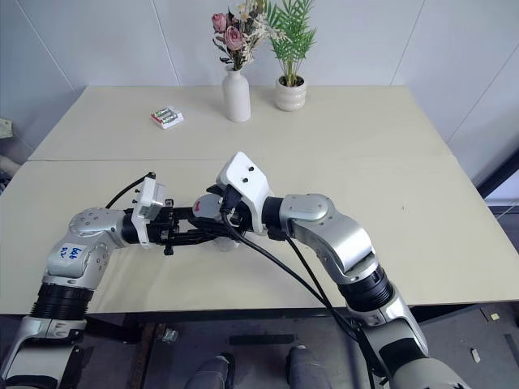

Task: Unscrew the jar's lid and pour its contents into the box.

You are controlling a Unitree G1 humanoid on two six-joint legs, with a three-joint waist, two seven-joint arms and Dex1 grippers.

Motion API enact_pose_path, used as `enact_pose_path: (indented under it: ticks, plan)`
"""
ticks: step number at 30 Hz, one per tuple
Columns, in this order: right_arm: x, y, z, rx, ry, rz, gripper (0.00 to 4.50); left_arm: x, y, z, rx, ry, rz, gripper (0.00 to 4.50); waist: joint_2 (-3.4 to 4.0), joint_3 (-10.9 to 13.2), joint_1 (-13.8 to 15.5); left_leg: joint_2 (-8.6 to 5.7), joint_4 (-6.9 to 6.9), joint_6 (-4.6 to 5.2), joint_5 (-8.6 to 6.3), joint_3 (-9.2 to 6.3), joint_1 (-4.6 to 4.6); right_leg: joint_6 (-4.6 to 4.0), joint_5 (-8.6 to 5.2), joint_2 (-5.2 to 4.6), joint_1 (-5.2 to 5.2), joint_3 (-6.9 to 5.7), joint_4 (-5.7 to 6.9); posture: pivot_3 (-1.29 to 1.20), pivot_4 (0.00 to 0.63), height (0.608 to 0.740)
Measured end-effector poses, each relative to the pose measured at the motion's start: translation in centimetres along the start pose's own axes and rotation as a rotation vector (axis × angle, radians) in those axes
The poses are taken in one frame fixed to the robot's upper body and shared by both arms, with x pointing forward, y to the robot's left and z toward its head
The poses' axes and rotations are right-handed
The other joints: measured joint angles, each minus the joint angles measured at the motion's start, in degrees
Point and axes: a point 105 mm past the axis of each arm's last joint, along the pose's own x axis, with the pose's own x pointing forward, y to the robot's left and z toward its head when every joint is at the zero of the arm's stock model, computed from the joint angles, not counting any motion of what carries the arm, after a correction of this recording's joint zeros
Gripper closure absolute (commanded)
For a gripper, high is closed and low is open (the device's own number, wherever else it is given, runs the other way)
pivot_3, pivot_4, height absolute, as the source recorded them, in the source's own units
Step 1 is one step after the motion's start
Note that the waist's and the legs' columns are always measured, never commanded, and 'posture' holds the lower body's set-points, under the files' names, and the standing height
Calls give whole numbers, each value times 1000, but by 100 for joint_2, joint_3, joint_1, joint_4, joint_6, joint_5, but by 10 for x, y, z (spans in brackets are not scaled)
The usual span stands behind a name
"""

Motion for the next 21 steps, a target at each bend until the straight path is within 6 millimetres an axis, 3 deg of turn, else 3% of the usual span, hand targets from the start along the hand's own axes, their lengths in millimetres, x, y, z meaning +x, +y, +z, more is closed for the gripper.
enact_pose_path:
  ticks: [1, 11, 21]
  plan:
    - [0, 0, 0, 2, 1, -1, 1902, 0, 1, 0, -1, -2, 2, 2576, 0, 0, 1, 0, 0, 0, 0, 0, 0, 0, 0, 0, 0, -1, 0, 0, 150, 740]
    - [-2, -2, -1, 15, -5, 19, 1936, 0, 0, 0, -2, -2, -3, 2576, 0, 0, 1, 0, 0, 0, 0, 0, 0, 0, 0, 0, 0, -1, -1, 0, 150, 740]
    - [-24, 5, 2, -24, -19, 334, 1936, 13, -17, 7, 56, 7, -167, 2576, 3, 2, -13, -1, 1, 1, 0, 1, 0, 3, 0, 2, 2, -2, -3, 0, 150, 740]
